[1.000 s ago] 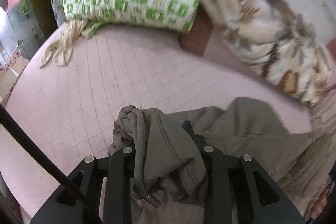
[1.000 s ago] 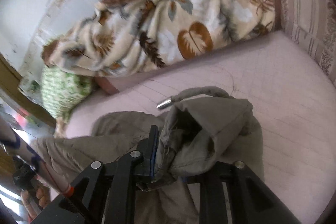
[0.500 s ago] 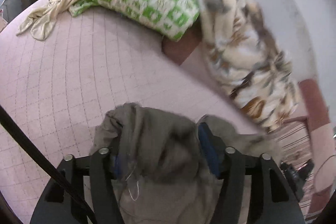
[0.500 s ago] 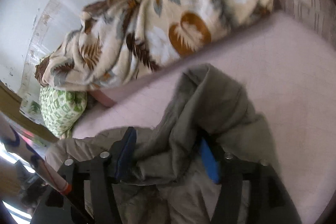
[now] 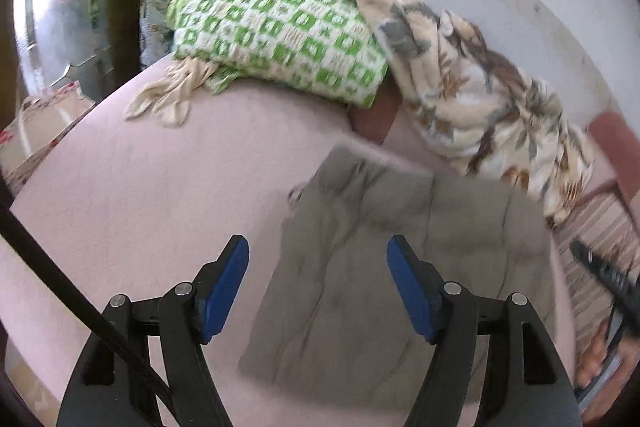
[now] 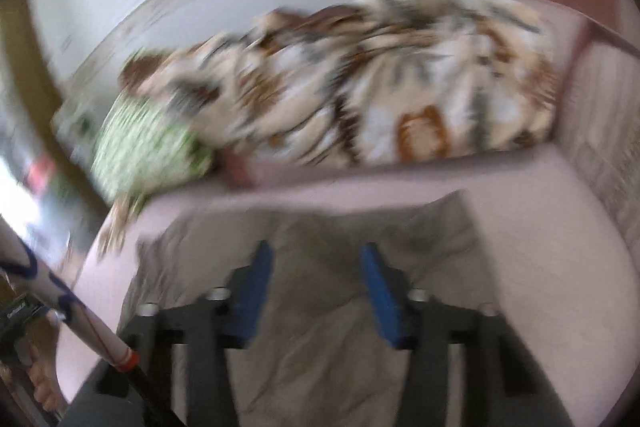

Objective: Fold large clothes

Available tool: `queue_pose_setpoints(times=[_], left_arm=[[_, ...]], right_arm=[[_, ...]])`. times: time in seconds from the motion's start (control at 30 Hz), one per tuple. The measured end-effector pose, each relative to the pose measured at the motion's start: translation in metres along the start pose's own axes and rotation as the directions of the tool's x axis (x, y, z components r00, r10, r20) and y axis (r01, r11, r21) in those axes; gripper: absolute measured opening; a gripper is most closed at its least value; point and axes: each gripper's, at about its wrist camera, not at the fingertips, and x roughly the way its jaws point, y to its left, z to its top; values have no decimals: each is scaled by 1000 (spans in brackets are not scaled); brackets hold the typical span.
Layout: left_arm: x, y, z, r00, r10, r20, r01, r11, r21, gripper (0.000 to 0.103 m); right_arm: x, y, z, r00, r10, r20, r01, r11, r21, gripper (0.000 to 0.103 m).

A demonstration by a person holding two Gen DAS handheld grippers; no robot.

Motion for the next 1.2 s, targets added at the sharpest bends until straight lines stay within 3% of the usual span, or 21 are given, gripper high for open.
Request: queue_pose_setpoints(times=[0.1,0.23,0.4,0.53,0.67,0.77,0.83,0.93,1.07,1.2], left_arm=[[2,11,-42,999,37,1,-37,999,12,71],[24,30,-72,999,15,-42,-15,1000,-12,71],[46,54,-71,996,25,-82,-27,999,-24,71],[53,72,-62,995,59,-74,-63,997,-49,71],[52,84,-56,994,89,-64,-93,994,-59,71],[49,89,-59,993,97,-67,-101,992,-73,71],[48,91,-59,994,86,-72,-91,993,-74,71],[47,96,-60,993,93,-72,-99,991,-86,71],[50,105,-61,993,77,-92,-88,989,-122,71],[53,110,-61,991,71,-111,-84,988,-126,71]], right_arm=[[18,42,-21,998,37,-49,-41,996,-84,44],[73,72,-29,991,-106,-76,91,979,-184,44],[161,51,-37,958,-217,-186,198,973,-115,47],[199,39,-39,951,-243,-190,233,970,-73,47],[212,41,-37,939,-283,-197,267,958,-106,47],[199,56,-26,918,-337,-208,308,938,-159,48],[176,66,-14,940,-307,-149,291,949,-122,50],[144,95,-7,975,-193,-111,185,980,-75,54],[161,144,-15,978,-111,-176,83,984,-157,54],[216,166,-34,943,-245,-223,190,951,-242,59]])
